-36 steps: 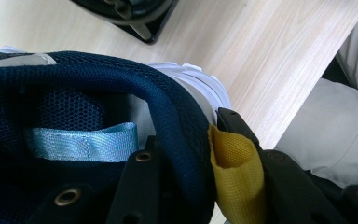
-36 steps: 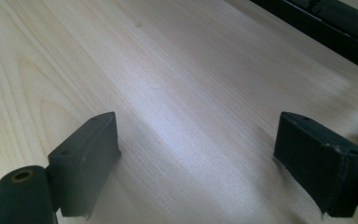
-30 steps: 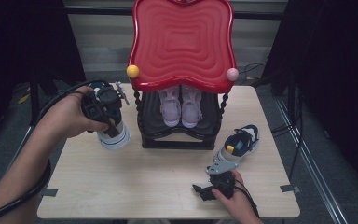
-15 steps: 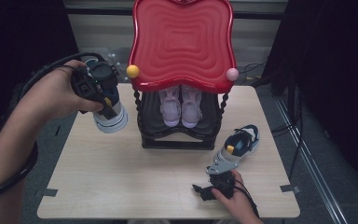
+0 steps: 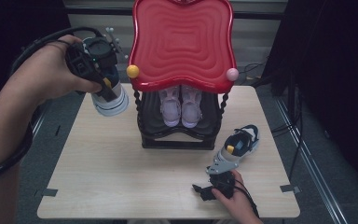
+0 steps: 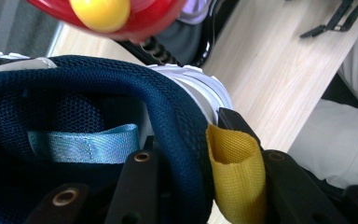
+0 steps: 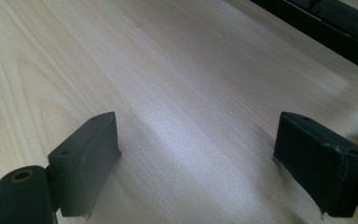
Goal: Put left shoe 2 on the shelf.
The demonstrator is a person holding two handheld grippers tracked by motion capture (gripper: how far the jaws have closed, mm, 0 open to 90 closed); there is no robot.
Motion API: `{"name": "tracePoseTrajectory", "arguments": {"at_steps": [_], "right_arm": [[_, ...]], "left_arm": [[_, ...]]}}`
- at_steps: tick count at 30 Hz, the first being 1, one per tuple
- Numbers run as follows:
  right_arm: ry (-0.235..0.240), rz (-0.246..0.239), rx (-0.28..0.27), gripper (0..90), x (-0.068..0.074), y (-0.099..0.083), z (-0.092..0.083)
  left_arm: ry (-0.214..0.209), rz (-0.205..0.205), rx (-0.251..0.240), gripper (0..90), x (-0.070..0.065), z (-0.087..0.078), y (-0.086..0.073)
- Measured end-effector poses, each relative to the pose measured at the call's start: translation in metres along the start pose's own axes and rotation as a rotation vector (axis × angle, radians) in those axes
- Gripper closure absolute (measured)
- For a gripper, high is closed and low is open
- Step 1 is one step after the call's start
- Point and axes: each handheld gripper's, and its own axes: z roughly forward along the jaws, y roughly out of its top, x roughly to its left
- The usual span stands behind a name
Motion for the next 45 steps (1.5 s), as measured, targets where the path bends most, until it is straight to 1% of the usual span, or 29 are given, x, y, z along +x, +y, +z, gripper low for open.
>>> {"name": "tracePoseTrajectory", "arguments": {"at_steps": [1,2,3,4,5,7,8,11,13,14,15,18,19,20,21,22,25,28,29,31,34,35,36,38,40,42,44,45], "right_arm": [[0.0,-0.001,0.0,13.2,0.0,0.0,0.0],[0.0,0.0,0.0,13.2,0.0,0.0,0.0],[0.0,0.0,0.0,13.2,0.0,0.0,0.0],[0.0,0.0,0.0,13.2,0.0,0.0,0.0],[0.001,0.0,0.0,13.2,0.0,0.0,0.0],[0.002,0.002,0.001,13.2,0.0,0.0,0.0],[0.0,-0.001,0.0,13.2,0.0,0.0,0.0],[0.0,0.001,0.0,13.2,0.0,0.0,0.0],[0.0,0.0,0.0,13.2,0.0,0.0,0.0],[0.0,0.001,0.0,13.2,0.0,0.0,0.0],[0.0,-0.001,0.0,13.2,0.0,0.0,0.0],[0.0,-0.001,0.0,13.2,0.0,0.0,0.0],[0.0,-0.001,0.0,13.3,0.0,0.0,0.0],[0.0,0.0,0.0,13.2,0.0,0.0,0.0],[0.0,0.0,0.0,13.2,0.0,0.0,0.0],[0.0,0.001,0.0,13.2,0.0,0.0,0.0],[0.002,0.003,0.001,13.2,0.0,0.0,0.0],[0.002,0.003,0.001,13.2,0.0,0.0,0.0],[0.002,0.003,0.001,13.2,0.0,0.0,0.0],[0.002,0.004,0.002,13.2,0.0,0.0,0.0],[0.001,0.002,0.001,13.2,0.0,0.0,0.0],[0.002,0.001,0.001,13.2,0.0,0.0,0.0],[0.002,0.001,0.001,13.2,0.0,0.0,0.0],[0.001,0.0,0.0,13.2,0.0,0.0,0.0],[0.001,0.0,0.0,13.2,0.0,0.0,0.0],[0.0,0.0,0.0,13.2,0.0,0.0,0.0],[0.0,0.001,0.0,13.2,0.0,0.0,0.0],[0.0,0.001,0.0,13.2,0.0,0.0,0.0]], "left_arm": [[0.003,-0.005,-0.008,70.2,-0.001,-0.001,0.002],[0.003,0.005,-0.004,70.2,0.0,-0.003,0.004],[0.004,0.005,-0.011,70.2,-0.001,-0.006,0.006],[0.01,0.018,-0.011,70.1,0.0,-0.01,0.009],[0.019,0.017,-0.026,70.1,-0.001,-0.012,0.011],[0.038,0.041,-0.022,70.1,0.0,-0.02,0.015],[0.039,0.036,-0.027,70.2,0.0,-0.021,0.017],[0.046,0.056,-0.003,69.8,0.001,-0.026,0.024],[0.052,0.062,0.002,69.3,0.0,-0.029,0.027],[0.05,0.057,-0.002,69.3,-0.001,-0.03,0.027],[0.047,0.064,-0.009,69.4,-0.001,-0.033,0.026],[0.037,0.061,-0.041,69.7,-0.001,-0.039,0.02],[0.042,0.067,-0.034,69.8,-0.001,-0.041,0.019],[0.052,0.06,-0.05,69.8,-0.001,-0.043,0.017],[0.06,0.073,-0.052,69.9,0.0,-0.046,0.017],[0.068,0.068,-0.05,69.8,0.0,-0.048,0.018],[0.092,0.081,-0.064,69.9,0.0,-0.054,0.023],[0.11,0.111,-0.09,70.1,-0.002,-0.055,0.033],[0.116,0.121,-0.091,70.1,-0.003,-0.055,0.038],[0.123,0.153,-0.102,70.1,-0.004,-0.055,0.047],[0.134,0.182,-0.107,70.2,-0.006,-0.053,0.06],[0.141,0.214,-0.099,70.1,-0.006,-0.053,0.067],[0.144,0.216,-0.11,70.2,-0.007,-0.051,0.072],[0.151,0.26,-0.116,70.2,-0.007,-0.045,0.082],[0.161,0.288,-0.125,70.2,-0.007,-0.038,0.091],[0.186,0.324,-0.119,70.2,-0.006,-0.032,0.099],[0.201,0.357,-0.118,70.2,-0.004,-0.024,0.106],[0.199,0.361,-0.118,70.2,-0.003,-0.021,0.11]]}}
